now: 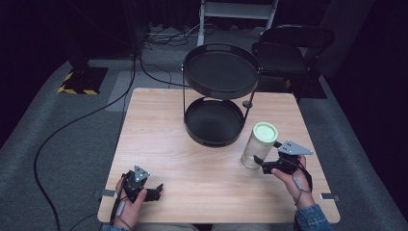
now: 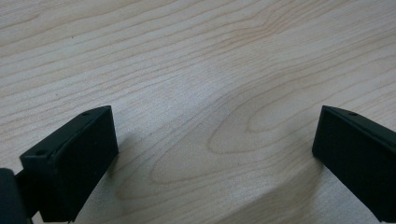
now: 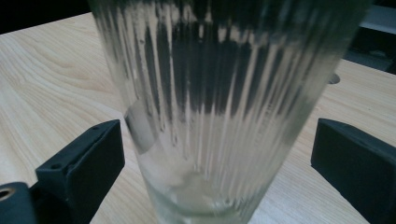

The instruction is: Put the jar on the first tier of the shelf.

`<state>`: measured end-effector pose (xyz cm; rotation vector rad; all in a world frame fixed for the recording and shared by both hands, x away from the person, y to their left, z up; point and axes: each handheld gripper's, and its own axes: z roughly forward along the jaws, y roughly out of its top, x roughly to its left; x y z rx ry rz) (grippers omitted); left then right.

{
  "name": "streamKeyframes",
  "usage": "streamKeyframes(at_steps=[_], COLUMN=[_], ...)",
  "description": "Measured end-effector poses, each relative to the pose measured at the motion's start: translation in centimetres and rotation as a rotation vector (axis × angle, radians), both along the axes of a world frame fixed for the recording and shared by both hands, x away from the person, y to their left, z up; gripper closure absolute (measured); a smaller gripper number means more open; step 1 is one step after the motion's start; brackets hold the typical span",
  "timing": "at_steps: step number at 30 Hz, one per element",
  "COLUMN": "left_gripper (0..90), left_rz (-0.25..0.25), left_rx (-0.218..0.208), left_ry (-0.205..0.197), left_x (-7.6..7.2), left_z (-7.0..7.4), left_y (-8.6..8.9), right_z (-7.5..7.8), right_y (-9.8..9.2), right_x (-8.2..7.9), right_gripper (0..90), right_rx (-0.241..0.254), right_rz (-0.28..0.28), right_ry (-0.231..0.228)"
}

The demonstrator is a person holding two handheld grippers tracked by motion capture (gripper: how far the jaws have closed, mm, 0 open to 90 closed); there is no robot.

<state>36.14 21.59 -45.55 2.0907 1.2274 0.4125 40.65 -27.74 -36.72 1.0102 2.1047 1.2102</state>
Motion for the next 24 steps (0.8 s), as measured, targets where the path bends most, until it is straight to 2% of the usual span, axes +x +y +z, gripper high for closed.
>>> streamKeyframes(at_steps=[11, 17, 24], left_gripper=[0.1, 0.1, 0.1], left_rz=[0.0, 0.0, 0.0], left_rx=[0.0, 0.0, 0.0], left_ry=[0.0, 0.0, 0.0], left_x=[0.0, 0.0, 0.0], left_z=[0.0, 0.0, 0.0], left_y=[0.0, 0.0, 0.0], right_z=[-1.9, -2.6, -2.8], right_y=[0.6, 0.9, 1.2], right_x=[1.1, 1.4, 1.6], right_gripper=[3.9, 4.7, 7.8], right_rx=[0.049, 0.035, 0.023], right_rz=[0.002, 0.019, 0.034], right_ry=[-0.022, -0.018, -0.013])
